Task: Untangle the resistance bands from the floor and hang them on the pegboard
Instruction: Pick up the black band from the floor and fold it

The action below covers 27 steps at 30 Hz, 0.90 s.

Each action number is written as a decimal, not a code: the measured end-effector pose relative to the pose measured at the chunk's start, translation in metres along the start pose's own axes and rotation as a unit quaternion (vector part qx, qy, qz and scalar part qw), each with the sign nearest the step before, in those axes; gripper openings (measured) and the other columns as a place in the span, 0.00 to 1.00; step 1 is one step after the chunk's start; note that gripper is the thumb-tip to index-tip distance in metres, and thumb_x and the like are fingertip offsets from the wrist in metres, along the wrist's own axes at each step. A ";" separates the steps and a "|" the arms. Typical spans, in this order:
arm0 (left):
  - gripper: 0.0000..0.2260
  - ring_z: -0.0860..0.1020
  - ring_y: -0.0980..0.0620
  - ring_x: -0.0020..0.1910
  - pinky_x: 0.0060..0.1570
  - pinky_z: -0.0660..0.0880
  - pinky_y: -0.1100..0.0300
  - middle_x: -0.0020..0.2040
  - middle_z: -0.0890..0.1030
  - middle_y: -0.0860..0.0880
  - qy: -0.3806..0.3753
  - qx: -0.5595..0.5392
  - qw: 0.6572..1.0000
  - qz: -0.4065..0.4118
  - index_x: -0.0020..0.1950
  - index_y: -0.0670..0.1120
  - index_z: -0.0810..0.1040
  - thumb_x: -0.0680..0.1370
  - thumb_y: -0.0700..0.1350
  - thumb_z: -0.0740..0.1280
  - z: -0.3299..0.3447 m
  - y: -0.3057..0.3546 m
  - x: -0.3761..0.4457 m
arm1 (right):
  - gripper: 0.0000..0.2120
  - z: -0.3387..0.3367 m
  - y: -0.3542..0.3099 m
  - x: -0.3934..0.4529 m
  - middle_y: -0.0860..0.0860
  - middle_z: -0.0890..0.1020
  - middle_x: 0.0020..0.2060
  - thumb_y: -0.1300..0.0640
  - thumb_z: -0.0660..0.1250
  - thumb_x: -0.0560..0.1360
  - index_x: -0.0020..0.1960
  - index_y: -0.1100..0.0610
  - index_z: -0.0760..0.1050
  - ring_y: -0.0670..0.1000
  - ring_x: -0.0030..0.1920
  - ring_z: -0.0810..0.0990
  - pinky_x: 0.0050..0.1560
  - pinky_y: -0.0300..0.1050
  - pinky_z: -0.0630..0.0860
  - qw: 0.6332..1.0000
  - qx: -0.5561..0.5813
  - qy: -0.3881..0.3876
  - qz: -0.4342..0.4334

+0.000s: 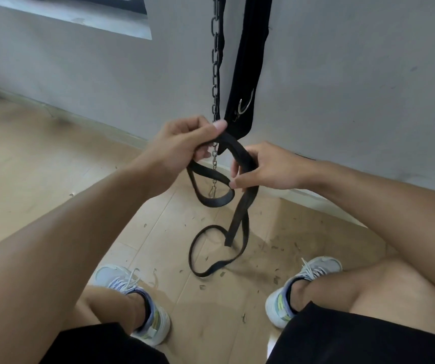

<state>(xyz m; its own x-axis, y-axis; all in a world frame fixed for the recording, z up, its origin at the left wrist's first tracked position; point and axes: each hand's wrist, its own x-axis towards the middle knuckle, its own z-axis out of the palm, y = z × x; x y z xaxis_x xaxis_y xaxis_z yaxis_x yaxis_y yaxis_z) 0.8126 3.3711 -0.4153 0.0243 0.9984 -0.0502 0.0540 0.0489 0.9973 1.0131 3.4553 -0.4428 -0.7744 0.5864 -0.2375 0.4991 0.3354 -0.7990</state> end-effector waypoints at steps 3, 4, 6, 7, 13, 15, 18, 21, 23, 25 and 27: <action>0.15 0.67 0.56 0.28 0.51 0.72 0.55 0.26 0.69 0.54 0.072 -0.012 0.997 -0.011 0.35 0.47 0.72 0.81 0.49 0.67 -0.013 0.001 0.004 | 0.09 -0.003 0.007 -0.001 0.43 0.81 0.32 0.59 0.78 0.74 0.49 0.57 0.79 0.41 0.35 0.82 0.38 0.34 0.76 0.999 -0.012 0.017 0.024; 0.15 0.67 0.55 0.28 0.52 0.73 0.55 0.27 0.69 0.54 0.089 -0.003 0.996 -0.029 0.36 0.47 0.72 0.82 0.49 0.66 -0.018 -0.001 0.005 | 0.10 -0.005 0.008 -0.002 0.44 0.80 0.35 0.57 0.79 0.74 0.49 0.54 0.78 0.42 0.35 0.81 0.38 0.35 0.76 0.999 -0.011 0.027 0.028; 0.15 0.68 0.54 0.29 0.54 0.74 0.51 0.28 0.70 0.53 0.088 0.053 0.992 -0.067 0.38 0.47 0.74 0.83 0.51 0.65 -0.028 -0.005 0.006 | 0.13 -0.009 0.010 -0.001 0.47 0.80 0.41 0.49 0.79 0.73 0.51 0.49 0.78 0.46 0.40 0.80 0.43 0.40 0.76 0.997 -0.033 0.061 0.030; 0.16 0.69 0.53 0.29 0.55 0.74 0.48 0.28 0.71 0.53 0.071 0.096 0.989 -0.082 0.38 0.46 0.75 0.83 0.53 0.64 -0.033 -0.007 0.006 | 0.13 -0.011 0.009 -0.002 0.47 0.80 0.42 0.45 0.79 0.73 0.52 0.47 0.78 0.48 0.42 0.79 0.44 0.43 0.76 0.995 -0.054 0.076 0.031; 0.29 0.74 0.53 0.31 0.40 0.71 0.58 0.31 0.77 0.50 -0.058 0.221 0.966 -0.123 0.46 0.43 0.81 0.76 0.68 0.60 -0.011 -0.007 -0.004 | 0.17 -0.004 -0.006 -0.006 0.46 0.82 0.42 0.43 0.81 0.69 0.50 0.44 0.77 0.47 0.42 0.79 0.43 0.49 0.75 0.985 -0.133 0.108 0.007; 0.26 0.75 0.51 0.32 0.40 0.72 0.58 0.31 0.78 0.47 -0.059 0.191 0.975 -0.097 0.46 0.41 0.82 0.78 0.64 0.62 0.004 -0.004 -0.004 | 0.20 0.000 -0.014 -0.005 0.43 0.78 0.38 0.43 0.82 0.68 0.46 0.43 0.71 0.42 0.38 0.76 0.36 0.42 0.69 0.982 -0.152 0.113 -0.003; 0.15 0.75 0.54 0.30 0.35 0.72 0.65 0.29 0.77 0.50 -0.041 0.219 0.973 -0.058 0.42 0.44 0.82 0.82 0.52 0.66 0.009 0.003 -0.001 | 0.21 0.003 -0.019 -0.005 0.43 0.79 0.41 0.43 0.81 0.68 0.50 0.46 0.71 0.44 0.41 0.78 0.38 0.44 0.73 0.979 -0.181 0.097 0.002; 0.13 0.77 0.55 0.31 0.38 0.74 0.61 0.29 0.79 0.52 -0.070 0.293 0.951 -0.070 0.36 0.49 0.79 0.80 0.49 0.69 -0.002 0.007 -0.001 | 0.20 0.001 -0.018 -0.006 0.47 0.82 0.42 0.42 0.79 0.71 0.52 0.48 0.72 0.50 0.42 0.80 0.42 0.52 0.79 0.977 -0.195 0.088 0.003; 0.11 0.80 0.54 0.33 0.43 0.77 0.55 0.31 0.82 0.51 -0.093 0.310 0.941 -0.102 0.38 0.48 0.80 0.80 0.49 0.70 -0.006 0.005 -0.003 | 0.20 -0.001 -0.017 -0.007 0.48 0.83 0.43 0.43 0.78 0.72 0.52 0.47 0.70 0.51 0.43 0.81 0.44 0.55 0.79 0.977 -0.195 0.087 -0.007; 0.12 0.79 0.57 0.32 0.38 0.75 0.63 0.31 0.82 0.52 -0.104 0.307 0.939 -0.116 0.39 0.48 0.80 0.79 0.52 0.72 -0.005 0.003 -0.005 | 0.21 0.001 -0.020 -0.009 0.46 0.82 0.43 0.43 0.79 0.72 0.51 0.47 0.68 0.48 0.42 0.80 0.40 0.48 0.76 0.976 -0.196 0.090 -0.022; 0.14 0.76 0.60 0.28 0.31 0.69 0.71 0.29 0.81 0.54 -0.104 0.308 0.940 -0.108 0.39 0.49 0.79 0.77 0.57 0.72 0.001 0.001 -0.006 | 0.22 0.005 -0.024 -0.009 0.44 0.81 0.43 0.42 0.80 0.70 0.50 0.48 0.69 0.45 0.42 0.79 0.37 0.43 0.72 0.975 -0.201 0.090 -0.029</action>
<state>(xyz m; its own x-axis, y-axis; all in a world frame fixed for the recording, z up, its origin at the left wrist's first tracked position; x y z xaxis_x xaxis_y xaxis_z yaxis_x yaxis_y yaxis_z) 0.8135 3.3651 -0.4141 0.1370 0.9371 -0.3210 0.6459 0.1611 0.7462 1.0062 3.4384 -0.4246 -0.7429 0.6659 -0.0683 0.5964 0.6121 -0.5193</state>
